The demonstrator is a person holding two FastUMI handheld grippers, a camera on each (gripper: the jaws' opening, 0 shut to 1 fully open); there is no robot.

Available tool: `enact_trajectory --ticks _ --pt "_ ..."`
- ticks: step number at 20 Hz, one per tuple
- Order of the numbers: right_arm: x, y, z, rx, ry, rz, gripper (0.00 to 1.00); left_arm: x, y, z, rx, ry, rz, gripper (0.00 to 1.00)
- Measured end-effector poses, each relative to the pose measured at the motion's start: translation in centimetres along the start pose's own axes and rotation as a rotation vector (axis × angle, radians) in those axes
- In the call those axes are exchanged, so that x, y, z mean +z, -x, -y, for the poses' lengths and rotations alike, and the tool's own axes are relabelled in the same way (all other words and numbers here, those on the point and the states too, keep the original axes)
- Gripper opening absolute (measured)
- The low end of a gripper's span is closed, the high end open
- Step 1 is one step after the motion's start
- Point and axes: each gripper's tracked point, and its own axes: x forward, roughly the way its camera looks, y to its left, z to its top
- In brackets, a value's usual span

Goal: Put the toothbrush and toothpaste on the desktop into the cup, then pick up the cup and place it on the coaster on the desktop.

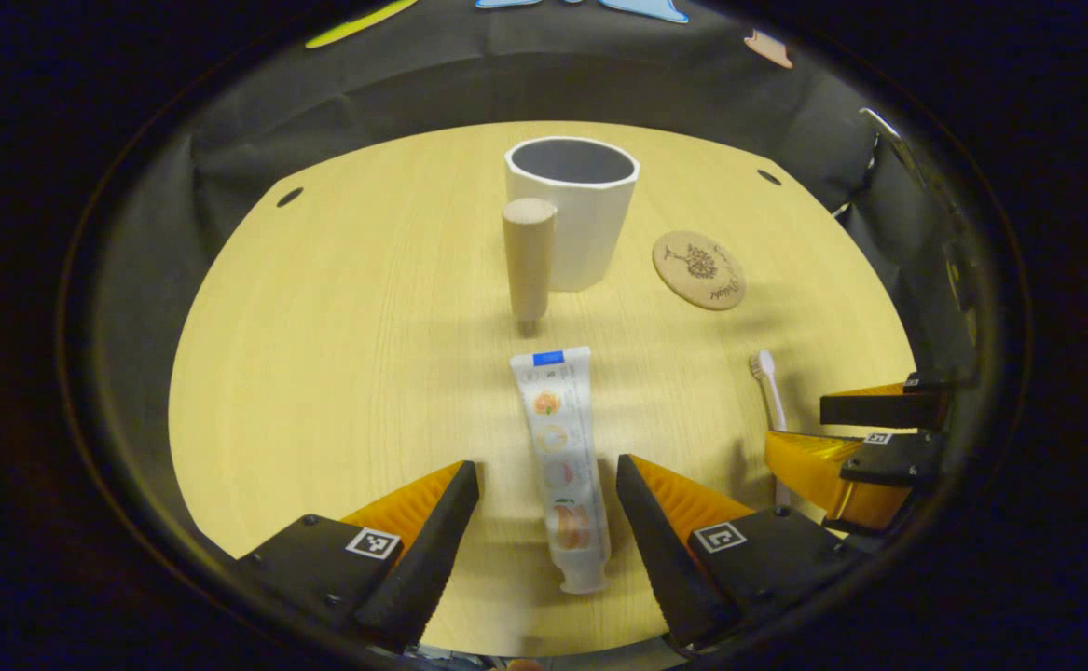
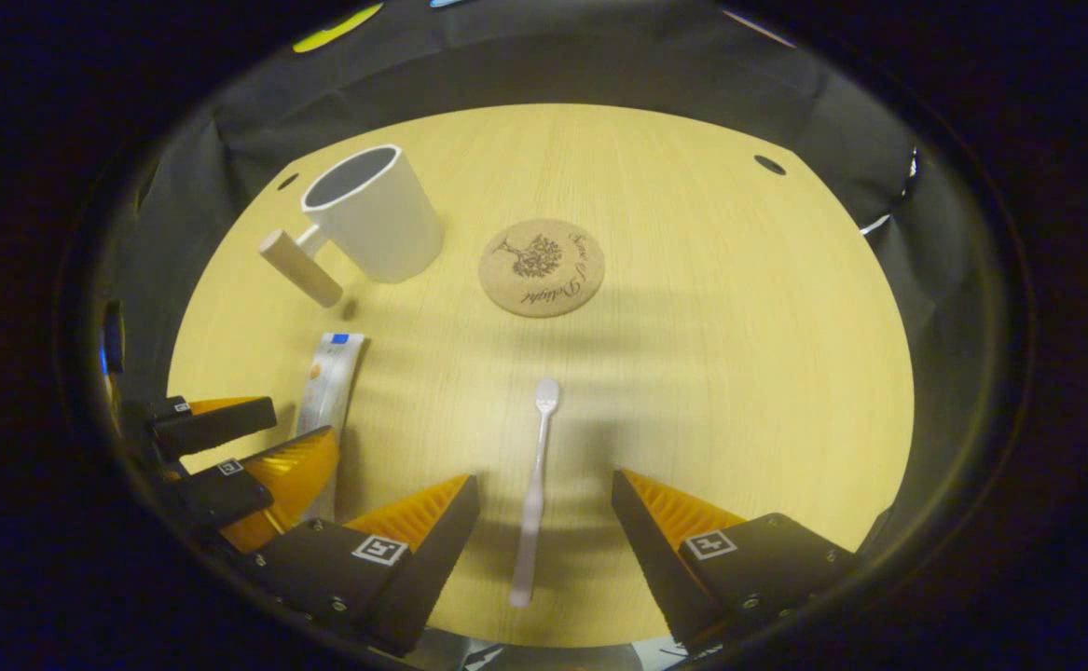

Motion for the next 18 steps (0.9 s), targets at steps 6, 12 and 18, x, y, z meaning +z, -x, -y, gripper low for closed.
enact_trajectory --ticks 6,12,18 --pt "-2.2 -1.1 0.4 -0.024 0.007 -0.1 0.92 -1.3 -1.1 -0.6 0.024 0.035 -0.074 1.0" --pt "-2.8 -0.9 0.5 -0.034 -0.002 -0.173 0.95 -1.2 -1.4 -0.6 0.037 0.029 -0.08 0.98" --pt "-2.3 -1.0 -0.2 -0.043 -0.044 -0.201 0.53 -0.4 -1.6 -0.3 0.03 0.009 -0.077 0.63"
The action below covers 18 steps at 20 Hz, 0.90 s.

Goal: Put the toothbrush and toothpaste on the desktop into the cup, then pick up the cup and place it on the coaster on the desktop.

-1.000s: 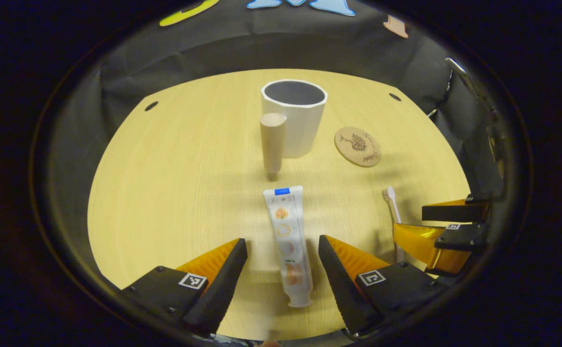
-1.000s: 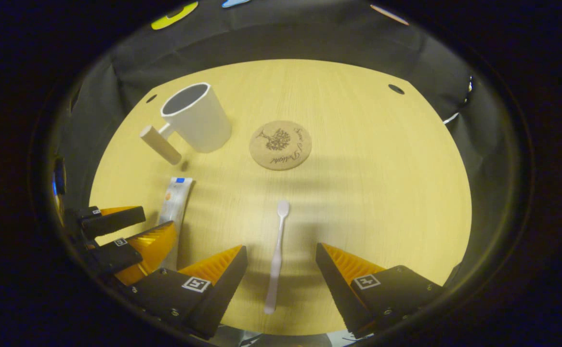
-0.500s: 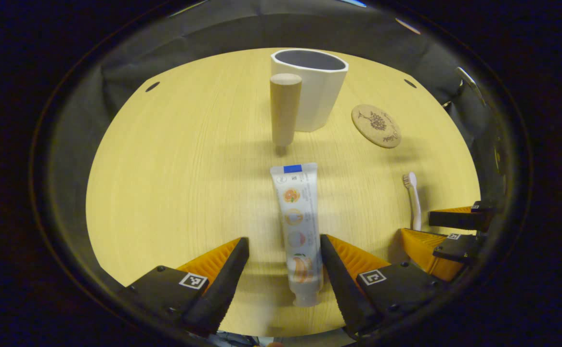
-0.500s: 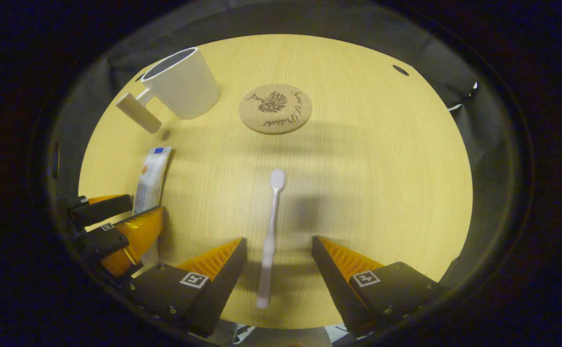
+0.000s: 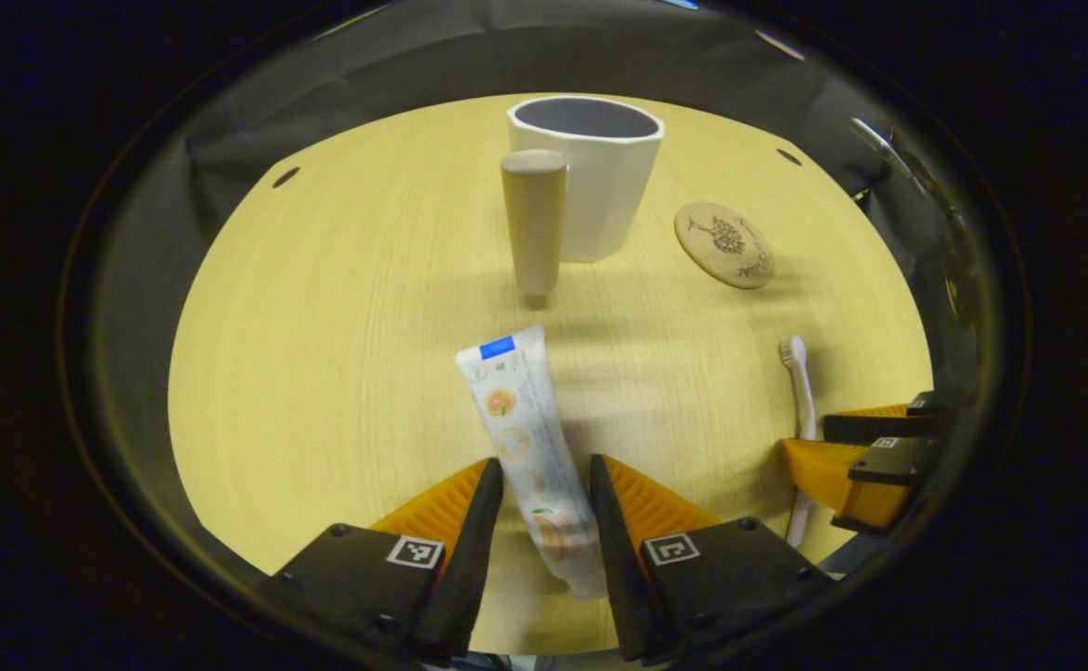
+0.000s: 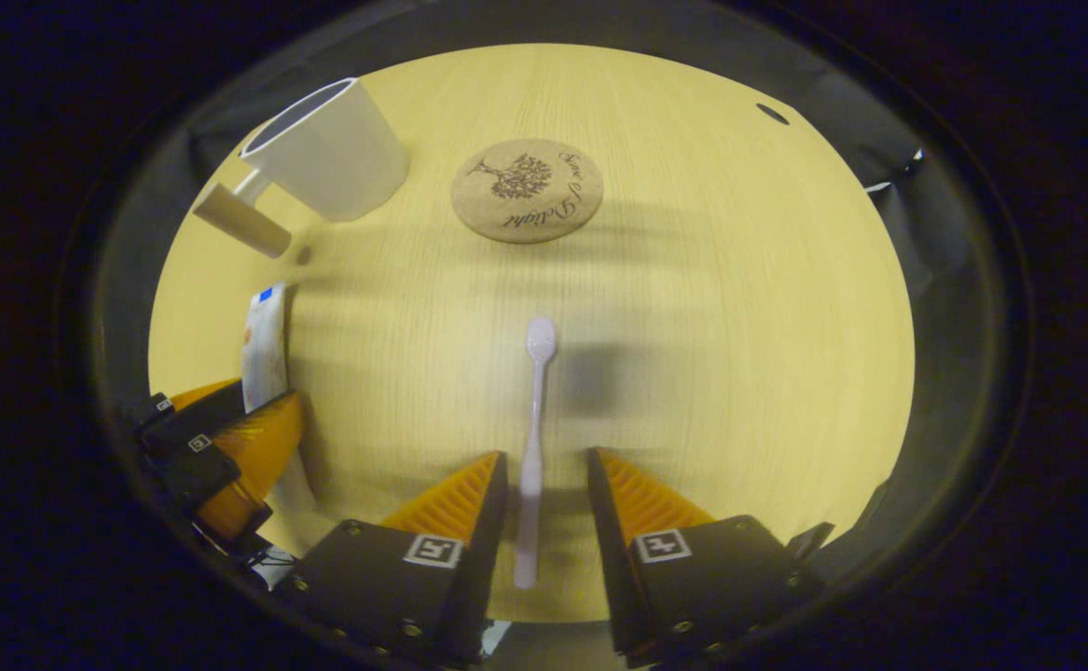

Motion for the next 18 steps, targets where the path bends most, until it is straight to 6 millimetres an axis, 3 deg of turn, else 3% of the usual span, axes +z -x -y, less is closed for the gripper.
enact_trajectory --ticks 1,2,4,5,10,14,18 --pt "0.1 0.1 0.0 0.001 -0.011 0.003 0.32 0.1 0.0 -0.2 0.004 -0.002 -0.004 0.51" --pt "0.0 0.2 -0.1 0.001 -0.011 -0.006 0.11 0.0 -0.1 -0.1 0.003 0.002 -0.009 0.45" --pt "0.3 0.1 0.0 0.008 -0.023 0.001 0.1 0.3 0.0 -0.1 0.007 0.013 -0.006 0.39" --pt "0.1 0.3 0.1 0.015 -0.028 -0.017 0.08 0.2 0.0 -0.2 0.011 0.023 -0.013 0.28" --pt "0.3 0.0 0.1 0.027 -0.034 -0.02 0.05 0.1 0.7 -0.1 -0.018 0.05 -0.006 0.28" --pt "0.3 -0.1 0.1 0.032 -0.032 -0.02 0.05 1.0 3.4 0.4 -0.044 0.072 0.048 0.27" --pt "0.4 0.0 0.1 0.039 -0.031 -0.017 0.05 3.3 7.2 1.2 -0.07 0.084 0.124 0.28"
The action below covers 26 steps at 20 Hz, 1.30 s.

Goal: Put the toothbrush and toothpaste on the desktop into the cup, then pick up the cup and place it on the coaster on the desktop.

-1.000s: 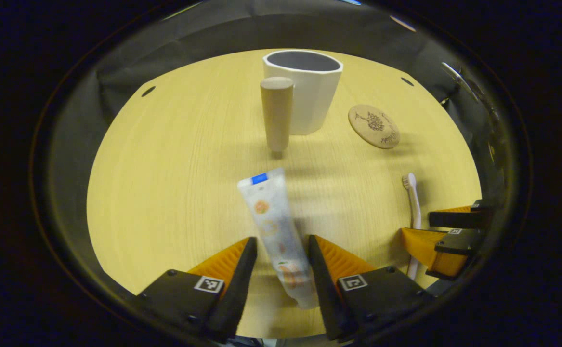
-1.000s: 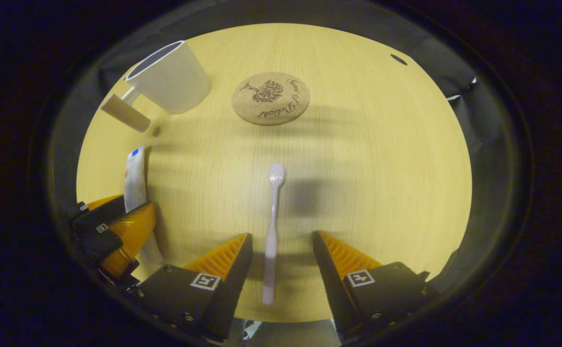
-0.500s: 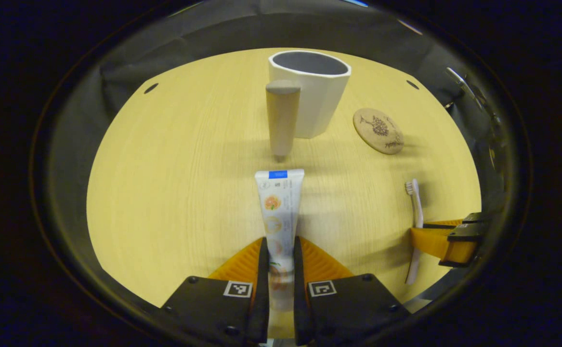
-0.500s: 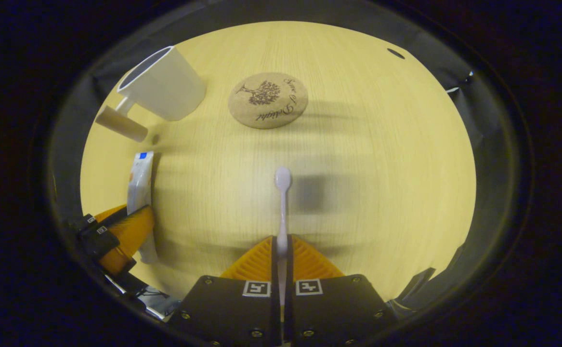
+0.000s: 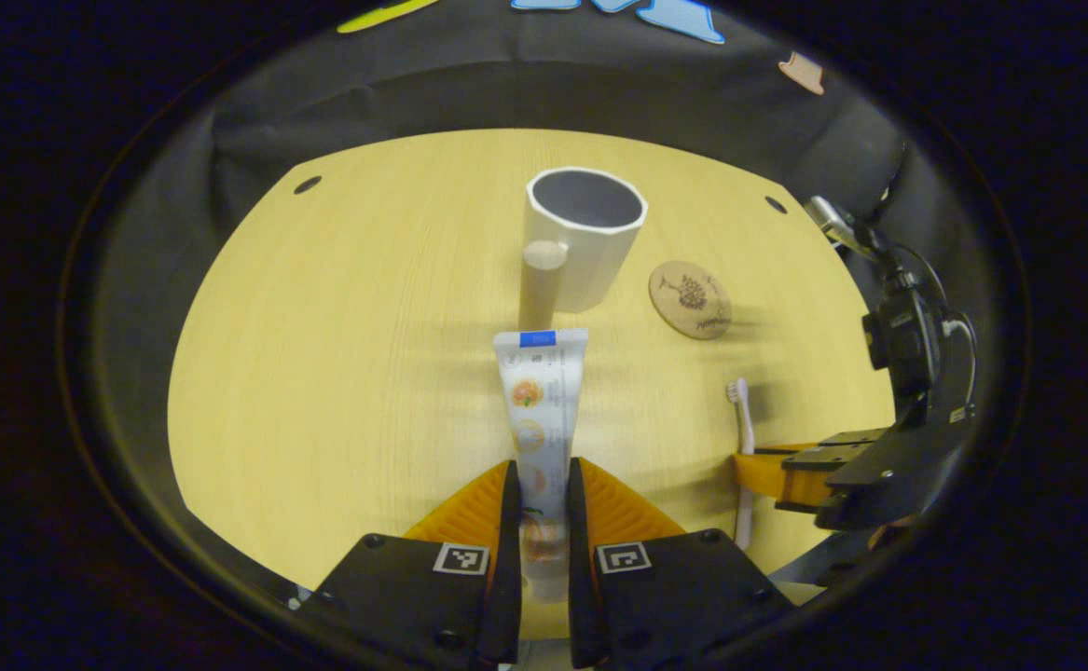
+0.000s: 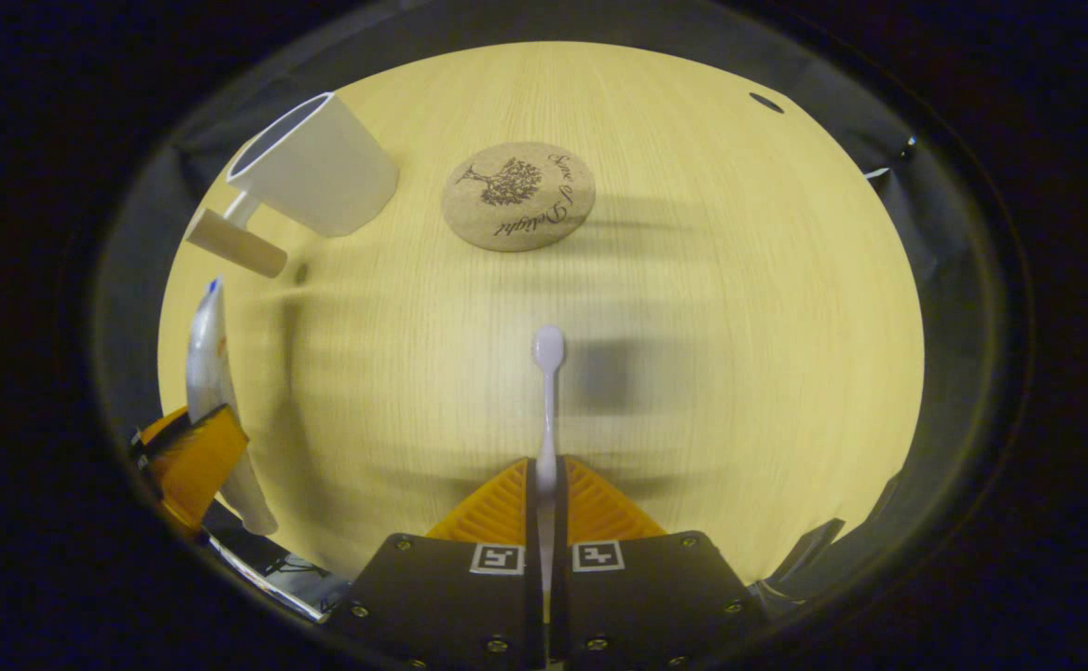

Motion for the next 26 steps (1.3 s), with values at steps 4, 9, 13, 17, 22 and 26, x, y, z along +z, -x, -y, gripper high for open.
enact_trajectory --ticks 4,9,13,17,22,26 --pt "0.0 0.0 0.0 0.006 0.001 0.009 0.05 4.4 3.5 1.2 -0.02 -0.015 0.096 0.27" --pt "-0.1 0.0 0.0 0.025 -0.018 0.015 0.05 11.6 4.8 2.2 -0.053 -0.034 0.222 0.27" --pt "-0.1 0.0 0.0 0.044 -0.042 0.025 0.05 17.7 4.0 2.6 -0.076 -0.107 0.328 0.28" --pt "-0.2 0.1 0.0 0.044 -0.028 0.049 0.05 22.2 2.6 4.4 -0.111 -0.204 0.431 0.28" --pt "-0.2 0.1 0.0 0.027 -0.002 0.066 0.05 25.5 0.4 5.8 -0.145 -0.215 0.535 0.27" --pt "-0.3 0.0 0.0 0.023 0.017 0.079 0.05 25.7 -2.2 5.5 -0.121 -0.217 0.57 0.27"
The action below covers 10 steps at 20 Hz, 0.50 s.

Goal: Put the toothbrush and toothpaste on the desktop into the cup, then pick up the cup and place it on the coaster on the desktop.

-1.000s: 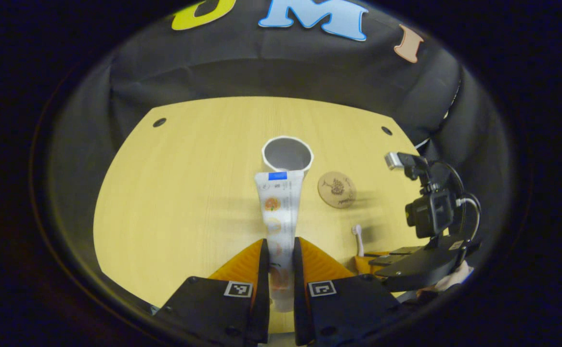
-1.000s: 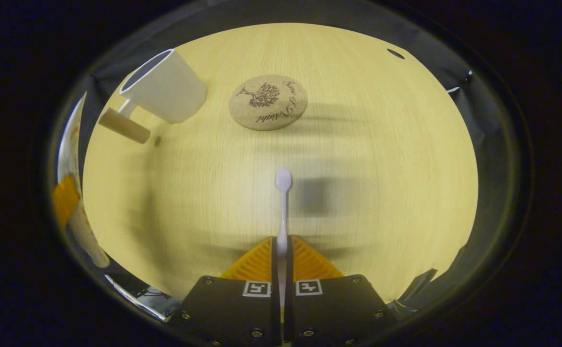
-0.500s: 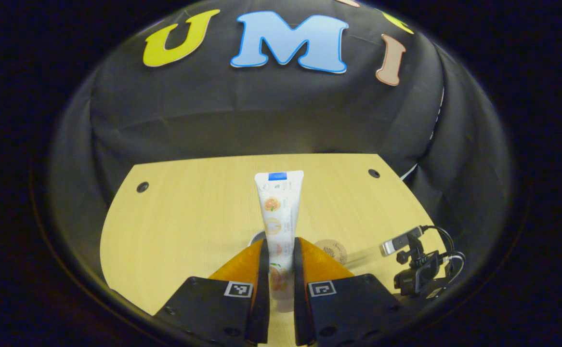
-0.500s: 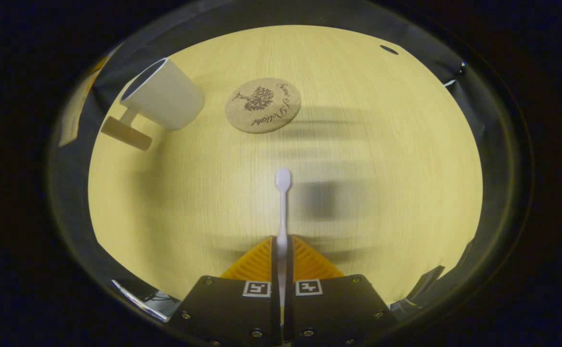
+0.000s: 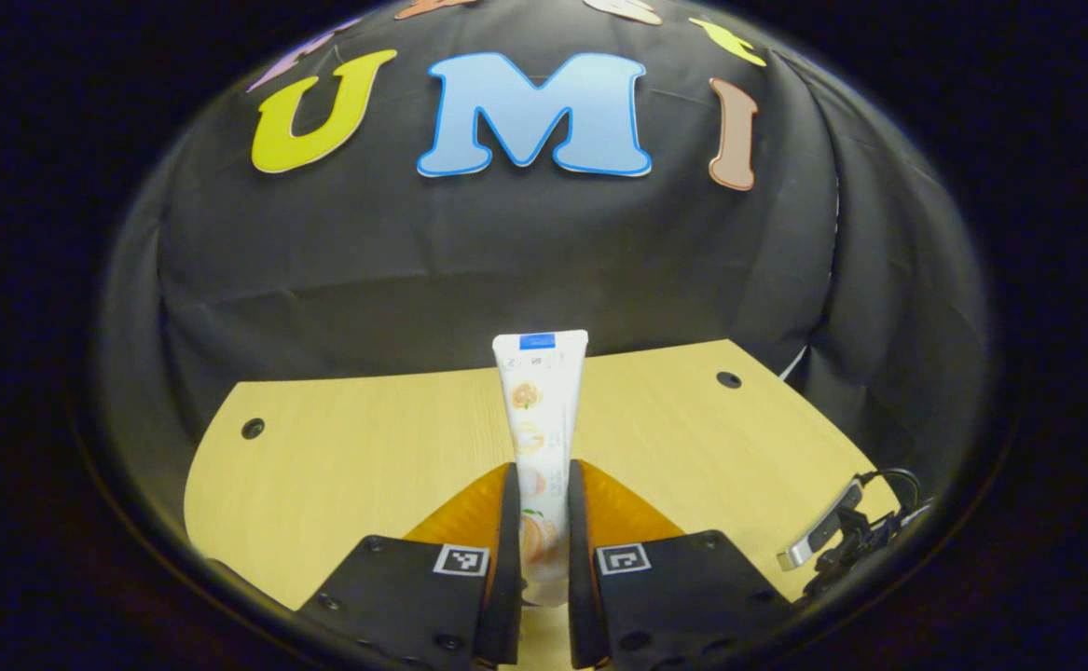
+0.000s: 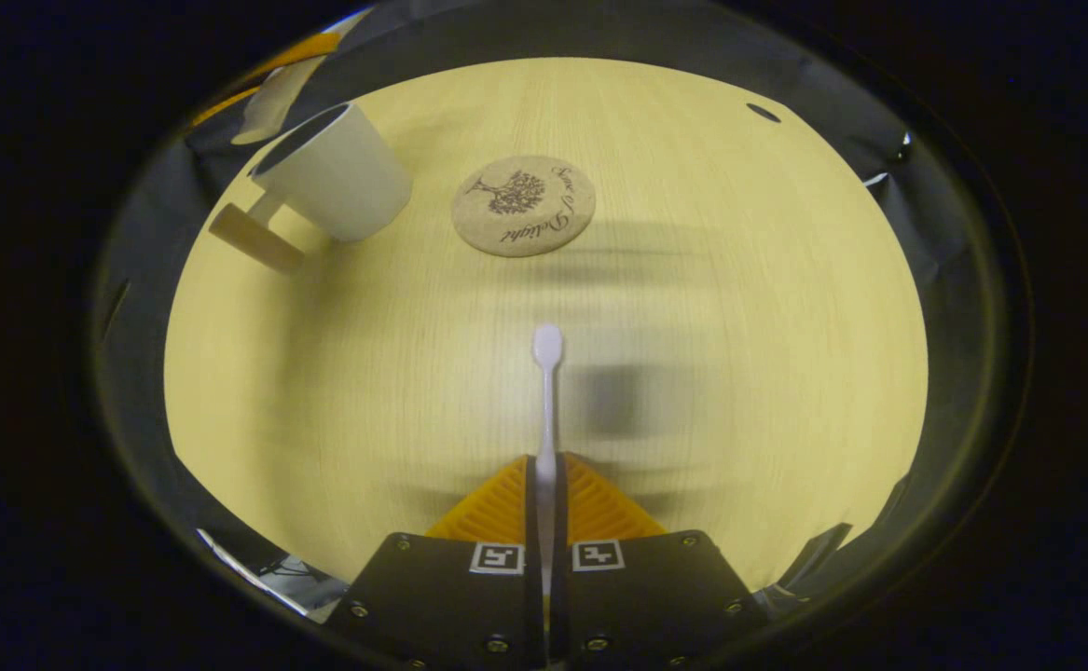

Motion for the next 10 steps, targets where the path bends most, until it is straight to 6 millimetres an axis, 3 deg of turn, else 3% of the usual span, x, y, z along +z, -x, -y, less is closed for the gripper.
enact_trajectory --ticks 3,10 --pt "-0.1 0.1 0.0 0.0 0.017 0.013 0.05 -1.6 -1.2 -0.6 0.019 0.012 -0.013 0.28" --pt "-0.1 0.0 0.0 0.007 0.031 0.021 0.05 -4.3 -1.8 -1.4 0.077 -0.008 -0.004 0.28"
